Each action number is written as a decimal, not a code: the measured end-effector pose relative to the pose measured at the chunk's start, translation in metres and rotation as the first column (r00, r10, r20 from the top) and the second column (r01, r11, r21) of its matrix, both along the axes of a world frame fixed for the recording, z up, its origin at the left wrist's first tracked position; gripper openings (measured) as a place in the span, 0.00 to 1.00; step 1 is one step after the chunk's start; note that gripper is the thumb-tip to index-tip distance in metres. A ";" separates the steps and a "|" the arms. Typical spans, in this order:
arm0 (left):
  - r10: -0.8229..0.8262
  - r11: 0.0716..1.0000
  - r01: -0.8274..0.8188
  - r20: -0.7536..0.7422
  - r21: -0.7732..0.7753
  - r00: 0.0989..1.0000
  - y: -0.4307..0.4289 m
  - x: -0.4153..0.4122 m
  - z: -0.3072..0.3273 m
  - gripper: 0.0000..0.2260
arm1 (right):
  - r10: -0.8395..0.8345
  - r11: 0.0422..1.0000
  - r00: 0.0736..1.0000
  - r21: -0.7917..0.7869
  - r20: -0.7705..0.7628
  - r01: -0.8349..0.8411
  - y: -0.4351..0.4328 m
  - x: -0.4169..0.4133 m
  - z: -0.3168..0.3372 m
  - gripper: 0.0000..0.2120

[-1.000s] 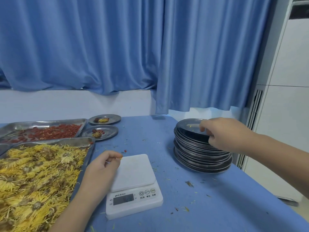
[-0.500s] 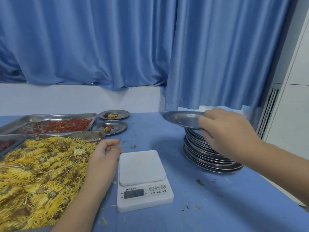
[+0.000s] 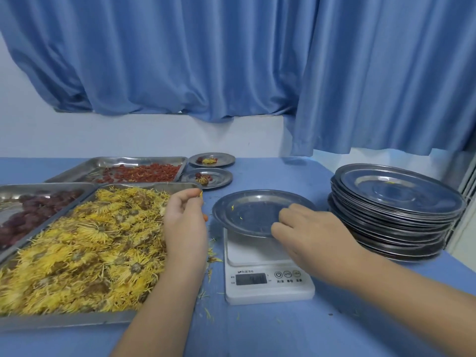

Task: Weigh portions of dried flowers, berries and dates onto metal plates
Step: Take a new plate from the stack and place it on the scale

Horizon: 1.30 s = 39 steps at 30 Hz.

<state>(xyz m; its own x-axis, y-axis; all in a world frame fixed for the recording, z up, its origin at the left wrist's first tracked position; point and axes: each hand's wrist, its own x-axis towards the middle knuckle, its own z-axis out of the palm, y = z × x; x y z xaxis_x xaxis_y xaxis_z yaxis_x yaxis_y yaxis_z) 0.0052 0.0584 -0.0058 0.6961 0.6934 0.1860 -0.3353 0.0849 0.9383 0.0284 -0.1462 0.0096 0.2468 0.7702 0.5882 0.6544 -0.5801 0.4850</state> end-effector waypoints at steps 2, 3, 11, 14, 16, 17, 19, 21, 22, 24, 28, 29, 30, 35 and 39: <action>-0.008 1.000 0.008 0.002 0.010 1.000 0.000 0.000 0.000 0.10 | 0.000 1.000 1.000 -0.013 -0.011 0.000 0.001 0.000 -0.004 0.20; -0.010 1.000 0.010 0.004 0.012 1.000 -0.001 0.000 -0.001 0.10 | 0.000 1.000 1.000 -0.018 -0.016 0.000 0.002 0.000 -0.006 0.20; -0.012 1.000 0.012 -0.002 0.007 1.000 -0.002 -0.001 0.000 0.09 | -0.056 0.998 0.996 -0.012 -0.066 0.055 -0.003 -0.011 -0.013 0.19; 0.010 1.000 -0.010 -0.005 -0.011 1.000 -0.001 0.000 0.001 0.09 | -0.063 0.998 0.991 -0.012 -0.120 0.062 -0.006 -0.016 -0.015 0.15; 0.017 1.000 -0.017 -0.005 -0.009 1.000 -0.001 0.000 0.001 0.09 | -0.027 0.999 0.987 0.024 -0.157 0.031 -0.011 -0.019 -0.017 0.11; 0.019 1.000 -0.019 -0.004 -0.009 1.000 -0.001 0.000 0.001 0.09 | -0.002 0.999 0.986 0.053 -0.165 0.011 -0.014 -0.020 -0.018 0.10; 0.019 1.000 -0.019 -0.005 -0.008 1.000 -0.001 0.001 0.001 0.09 | 0.042 0.993 0.984 0.120 -0.172 -0.022 -0.025 -0.021 -0.020 0.08; 0.019 1.000 -0.019 -0.008 -0.003 1.000 0.000 0.001 0.000 0.09 | 0.076 0.982 0.979 0.186 -0.191 -0.040 -0.039 -0.020 -0.026 0.10; 0.020 1.000 -0.020 -0.009 0.001 1.000 0.000 0.001 -0.001 0.09 | 0.088 0.976 0.973 0.213 -0.213 -0.042 -0.047 -0.019 -0.030 0.11; 0.022 1.000 -0.022 -0.010 0.003 1.000 0.001 0.002 -0.001 0.09 | 0.089 0.974 0.943 0.227 -0.321 -0.015 -0.061 -0.017 -0.039 0.13; 0.018 1.000 -0.018 -0.011 -0.009 1.000 0.002 0.002 0.000 0.09 | 0.036 0.976 0.806 0.194 -0.591 0.099 -0.070 -0.014 -0.047 0.12; 0.019 1.000 -0.019 -0.010 -0.013 1.000 0.003 0.002 0.000 0.09 | 0.021 0.978 0.776 0.174 -0.630 0.114 -0.069 -0.013 -0.049 0.13; 0.022 1.000 -0.022 -0.010 -0.017 1.000 0.003 0.002 0.000 0.09 | 0.006 0.983 0.756 0.142 -0.655 0.115 -0.067 -0.012 -0.050 0.15; 0.021 0.999 -0.021 -0.016 -0.029 1.000 0.004 0.001 0.000 0.08 | -0.004 0.997 0.724 0.057 -0.690 0.060 -0.064 -0.016 -0.052 0.21; 0.023 1.000 -0.023 -0.021 -0.016 1.000 0.002 0.001 0.000 0.09 | -0.006 0.997 0.706 0.045 -0.708 0.054 -0.063 -0.019 -0.048 0.24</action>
